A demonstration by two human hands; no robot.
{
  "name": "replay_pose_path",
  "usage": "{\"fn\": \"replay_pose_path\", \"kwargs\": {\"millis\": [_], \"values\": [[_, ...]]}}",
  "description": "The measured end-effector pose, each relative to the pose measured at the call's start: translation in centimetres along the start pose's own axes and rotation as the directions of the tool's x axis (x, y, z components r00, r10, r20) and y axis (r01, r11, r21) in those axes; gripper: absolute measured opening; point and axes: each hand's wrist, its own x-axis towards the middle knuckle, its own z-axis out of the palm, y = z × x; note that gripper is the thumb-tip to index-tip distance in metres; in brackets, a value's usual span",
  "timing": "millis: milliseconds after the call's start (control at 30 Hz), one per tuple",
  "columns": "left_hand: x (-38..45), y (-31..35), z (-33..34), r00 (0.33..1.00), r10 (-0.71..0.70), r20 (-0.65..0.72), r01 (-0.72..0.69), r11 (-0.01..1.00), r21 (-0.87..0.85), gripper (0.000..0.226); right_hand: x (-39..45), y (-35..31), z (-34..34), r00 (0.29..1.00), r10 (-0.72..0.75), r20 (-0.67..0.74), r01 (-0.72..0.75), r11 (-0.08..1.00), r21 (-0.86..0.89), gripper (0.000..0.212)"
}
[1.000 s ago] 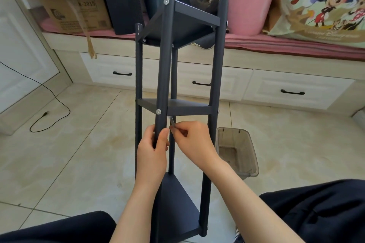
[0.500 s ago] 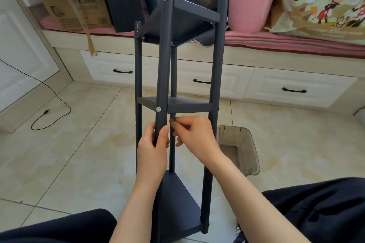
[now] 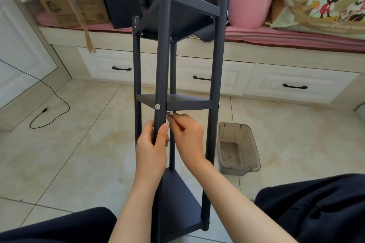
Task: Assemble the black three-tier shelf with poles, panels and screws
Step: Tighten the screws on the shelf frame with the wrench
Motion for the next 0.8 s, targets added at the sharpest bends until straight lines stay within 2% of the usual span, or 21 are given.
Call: {"fn": "replay_pose_path", "kwargs": {"millis": [300,500,633,800], "values": [[0.4,-0.2,-0.4,1.0,-0.01,-0.002,0.01,1.0,-0.005,0.01,0.4,1.5,2.8,0.999,0.013,-0.038,-0.008,0.994,0.11,0.015],[0.6,-0.4,-0.6,1.0,-0.009,0.0,0.009,1.0,-0.009,0.012,1.2,0.9,4.4,0.991,0.113,-0.067,-0.094,0.967,0.236,0.03],[0.9,-0.4,-0.9,1.0,-0.003,-0.005,0.003,1.0,-0.007,0.012,1.6,1.3,4.8,0.995,0.061,-0.083,-0.047,0.986,0.161,0.018],[1.4,-0.4,-1.0,1.0,0.01,0.001,-0.01,1.0,0.012,0.013,1.8,1.4,4.8,0.997,0.041,-0.058,-0.032,0.988,0.149,0.016]]}}
